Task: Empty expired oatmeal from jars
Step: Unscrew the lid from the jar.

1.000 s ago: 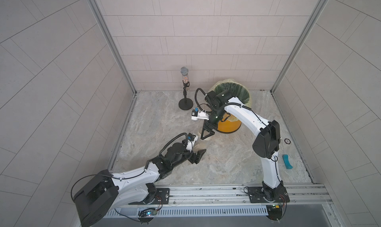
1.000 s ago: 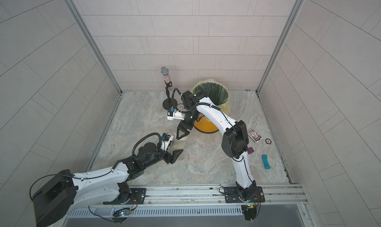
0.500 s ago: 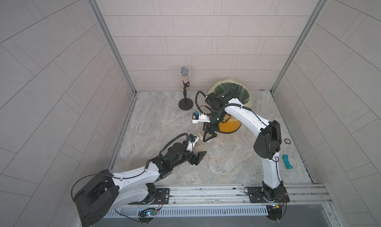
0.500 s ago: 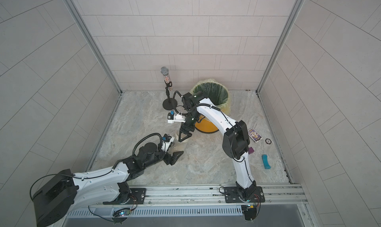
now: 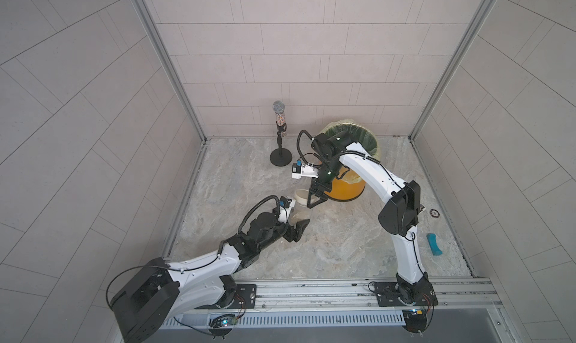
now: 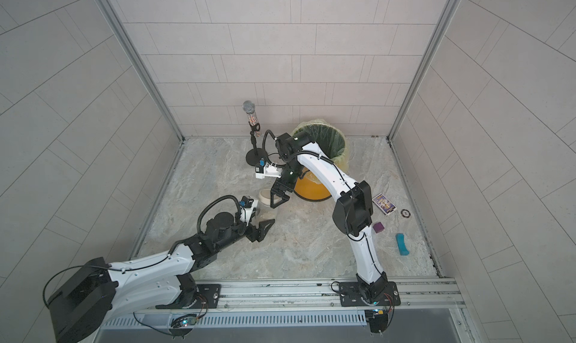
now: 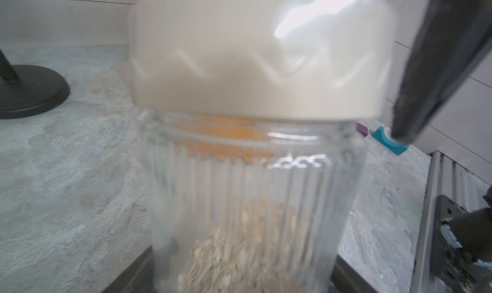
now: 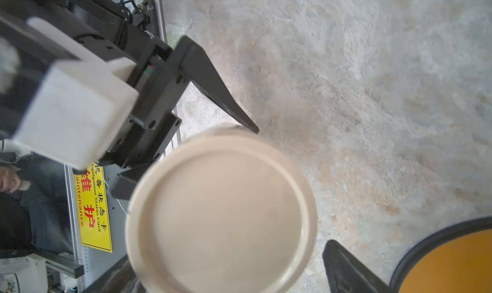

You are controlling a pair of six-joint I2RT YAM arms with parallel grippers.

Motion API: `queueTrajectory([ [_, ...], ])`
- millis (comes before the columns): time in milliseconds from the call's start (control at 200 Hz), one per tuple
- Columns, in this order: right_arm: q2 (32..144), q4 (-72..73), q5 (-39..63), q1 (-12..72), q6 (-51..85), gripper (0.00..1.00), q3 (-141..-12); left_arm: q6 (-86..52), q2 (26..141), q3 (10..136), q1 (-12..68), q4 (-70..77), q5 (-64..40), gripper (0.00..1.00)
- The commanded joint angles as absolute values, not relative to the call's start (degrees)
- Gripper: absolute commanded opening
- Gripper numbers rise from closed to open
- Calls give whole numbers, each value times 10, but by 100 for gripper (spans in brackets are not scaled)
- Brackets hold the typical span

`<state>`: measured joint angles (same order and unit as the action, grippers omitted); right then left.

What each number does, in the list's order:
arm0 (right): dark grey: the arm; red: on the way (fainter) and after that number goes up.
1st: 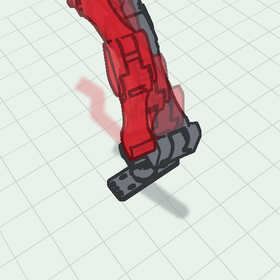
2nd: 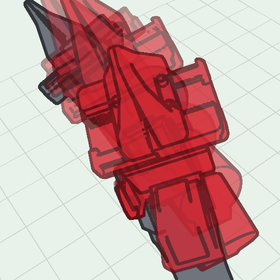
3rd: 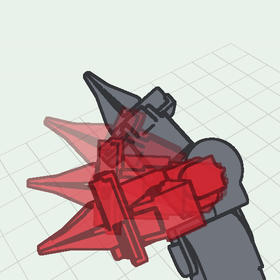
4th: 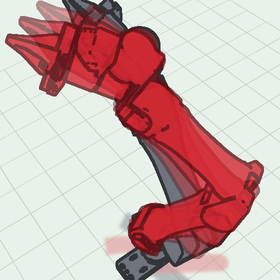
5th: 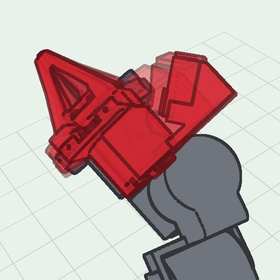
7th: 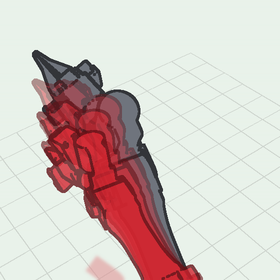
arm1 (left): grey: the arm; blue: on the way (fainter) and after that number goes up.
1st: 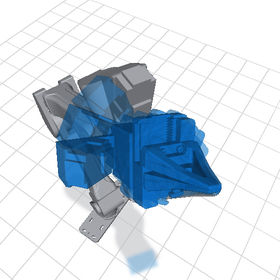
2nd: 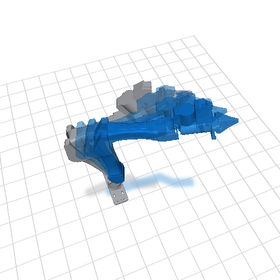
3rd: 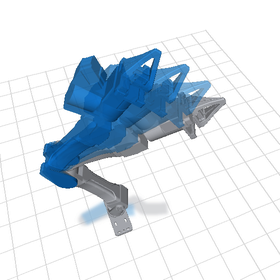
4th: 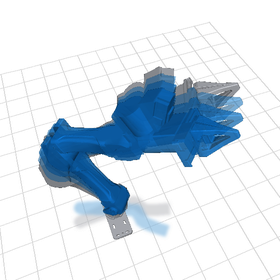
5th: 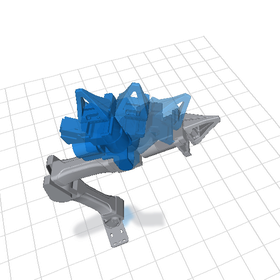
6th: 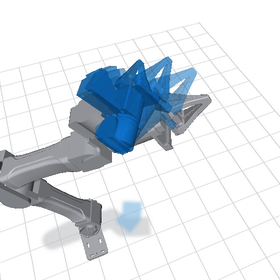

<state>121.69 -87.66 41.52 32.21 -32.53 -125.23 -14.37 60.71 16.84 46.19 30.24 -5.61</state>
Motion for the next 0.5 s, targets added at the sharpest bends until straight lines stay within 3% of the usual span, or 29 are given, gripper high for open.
queueTrajectory([
  [0, 1221, -910, 415, 324, -277, 99, -1263, -151, 585, 201, 461, 366, -45, 0],
  [280, 1204, -857, 474, 325, -167, 99, -1278, -130, 593, 195, 461, 377, -45, 0],
  [495, 1201, -817, 441, 336, -112, 100, -1273, -127, 596, 200, 461, 380, -40, 0],
])
